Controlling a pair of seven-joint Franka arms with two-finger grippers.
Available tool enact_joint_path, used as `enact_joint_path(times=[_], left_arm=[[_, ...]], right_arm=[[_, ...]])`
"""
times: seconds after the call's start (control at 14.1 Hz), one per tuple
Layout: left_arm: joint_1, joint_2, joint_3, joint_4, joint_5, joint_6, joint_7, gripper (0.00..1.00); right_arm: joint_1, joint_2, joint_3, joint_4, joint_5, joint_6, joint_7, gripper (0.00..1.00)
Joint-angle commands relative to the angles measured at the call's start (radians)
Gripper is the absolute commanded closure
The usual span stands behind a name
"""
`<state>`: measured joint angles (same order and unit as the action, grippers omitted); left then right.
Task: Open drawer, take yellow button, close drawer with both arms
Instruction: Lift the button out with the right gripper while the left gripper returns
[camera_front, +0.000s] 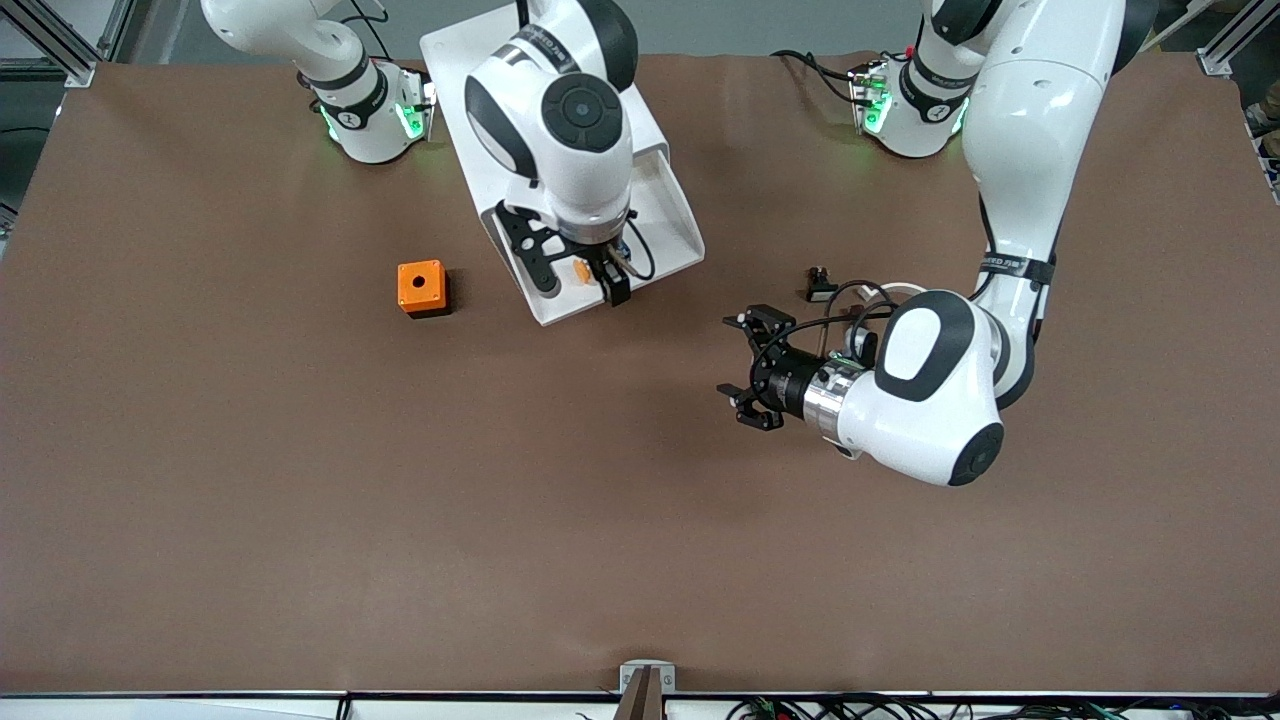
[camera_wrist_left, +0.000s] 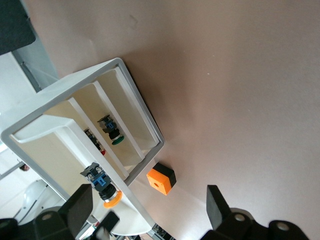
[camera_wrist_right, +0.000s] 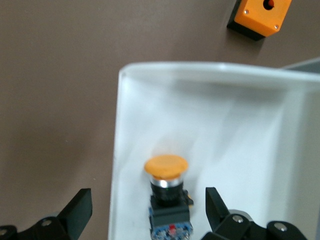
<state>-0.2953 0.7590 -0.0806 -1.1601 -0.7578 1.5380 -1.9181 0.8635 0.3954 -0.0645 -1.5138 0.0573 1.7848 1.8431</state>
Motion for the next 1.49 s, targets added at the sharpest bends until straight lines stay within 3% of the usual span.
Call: enact_joint_path(times=[0.0, 0.5, 0.64, 0.78, 0.92, 1.0, 1.21, 1.42], left_arm=[[0.013, -0.050, 0.005, -0.006, 0.070, -0.009, 0.129, 0.00], [-0.004, -0.147, -0.001, -0.015, 0.331, -0.010, 0.290, 0.00], [-0.027, -0.155, -0.011, -0.016, 0.417, -0.010, 0.332, 0.00], [-0.048, -0.167, -0.022, -0.016, 0.503, -0.010, 0.388, 0.00], [-0.067, -0.185, -0.024, -0.020, 0.581, -0.010, 0.437, 0.00], [-0.070, -0.190, -0.030, -0.023, 0.610, -0.010, 0.483, 0.00], [-0.067, -0.207, -0.041, -0.024, 0.658, -0.009, 0.646, 0.00], [-0.067, -0.207, -0.051, -0.038, 0.663, 0.036, 0.787, 0.00]], right_arm=[[0.042, -0.009, -0.011, -0.017, 0.004, -0.001, 0.027, 0.00], [0.031, -0.007, -0.011, -0.042, 0.004, -0.004, 0.011, 0.01], [0.037, -0.001, -0.011, -0.042, 0.004, -0.005, 0.010, 0.24], [0.038, 0.002, -0.011, -0.040, 0.004, -0.004, 0.010, 0.57], [0.040, 0.003, -0.011, -0.039, 0.003, -0.004, 0.010, 0.78], [0.040, 0.003, -0.011, -0.036, 0.002, -0.004, 0.008, 0.82], [0.031, 0.002, -0.011, -0.004, 0.004, -0.012, -0.010, 0.84], [-0.001, 0.000, -0.018, 0.099, -0.002, -0.138, -0.033, 0.83]])
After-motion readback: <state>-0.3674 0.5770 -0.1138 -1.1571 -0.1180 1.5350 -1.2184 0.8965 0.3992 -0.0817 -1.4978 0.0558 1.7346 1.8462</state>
